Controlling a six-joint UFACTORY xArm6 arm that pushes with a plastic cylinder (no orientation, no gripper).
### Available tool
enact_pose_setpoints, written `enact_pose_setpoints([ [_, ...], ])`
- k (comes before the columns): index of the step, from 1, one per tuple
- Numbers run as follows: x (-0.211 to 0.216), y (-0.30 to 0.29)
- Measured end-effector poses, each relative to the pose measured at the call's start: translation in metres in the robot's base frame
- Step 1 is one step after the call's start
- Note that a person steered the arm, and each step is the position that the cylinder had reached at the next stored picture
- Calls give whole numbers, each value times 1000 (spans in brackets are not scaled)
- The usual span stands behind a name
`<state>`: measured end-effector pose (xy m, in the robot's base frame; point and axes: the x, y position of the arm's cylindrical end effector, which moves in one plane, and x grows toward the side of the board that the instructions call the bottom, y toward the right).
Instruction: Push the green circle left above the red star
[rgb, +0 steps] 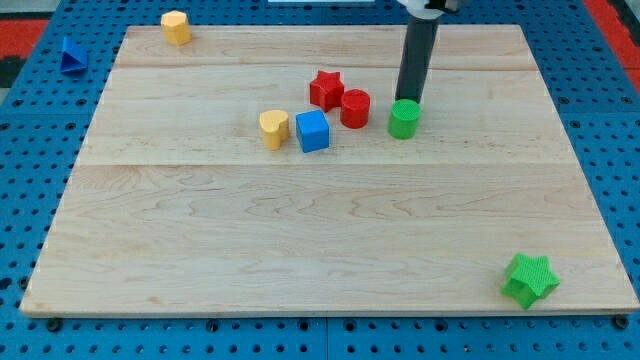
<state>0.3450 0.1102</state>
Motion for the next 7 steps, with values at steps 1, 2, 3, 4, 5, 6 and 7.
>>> enact_pose_setpoints([
  [1, 9, 38],
  [2, 53, 31],
  [3, 71, -28],
  [4, 16, -29],
  [5, -11, -23],
  [6, 15, -25],
  [7, 46, 4],
])
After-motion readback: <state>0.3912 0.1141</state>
